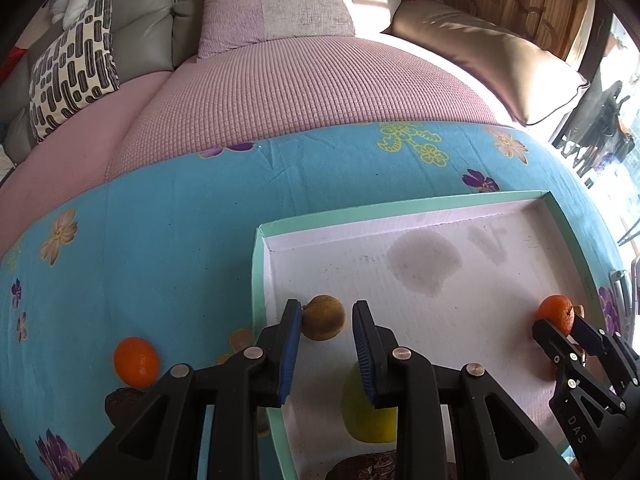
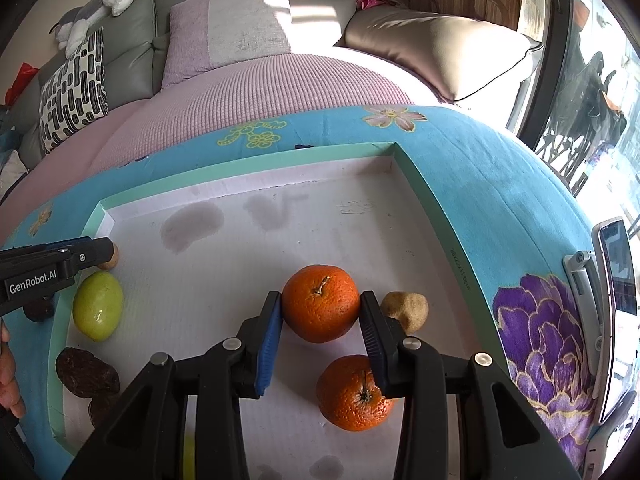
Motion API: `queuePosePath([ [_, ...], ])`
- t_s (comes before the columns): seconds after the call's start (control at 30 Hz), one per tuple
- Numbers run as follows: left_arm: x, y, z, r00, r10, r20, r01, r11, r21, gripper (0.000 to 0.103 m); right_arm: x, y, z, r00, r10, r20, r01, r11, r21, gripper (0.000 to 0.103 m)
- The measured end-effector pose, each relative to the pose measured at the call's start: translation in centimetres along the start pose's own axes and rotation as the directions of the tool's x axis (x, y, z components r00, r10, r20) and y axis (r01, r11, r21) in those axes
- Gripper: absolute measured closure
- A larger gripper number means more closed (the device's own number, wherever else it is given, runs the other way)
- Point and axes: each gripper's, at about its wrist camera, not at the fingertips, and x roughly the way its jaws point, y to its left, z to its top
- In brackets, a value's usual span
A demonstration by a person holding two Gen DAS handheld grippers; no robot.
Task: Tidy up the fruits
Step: 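Open both tools to drop the orange and brown fruit into the tray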
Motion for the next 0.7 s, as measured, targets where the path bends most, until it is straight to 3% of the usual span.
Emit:
queuePosePath([
  [0.33,-3.7,-0.4,-1.5,0.997,0.000,0.080,0.002,1.000,-0.023,0.074,-2.2,0.7,0.5,0.999,0.001,0.042,0.000,1.000,-0.031,0.062],
  [0.7,-5.3,1.7,-3.5,0.994,0.052,0.099,-0.042,0.994,-0.101,0.074,-3.4,0.4,0.6,0.998,0.016,0.059,-0.015,1.000,-0.024,0.062],
])
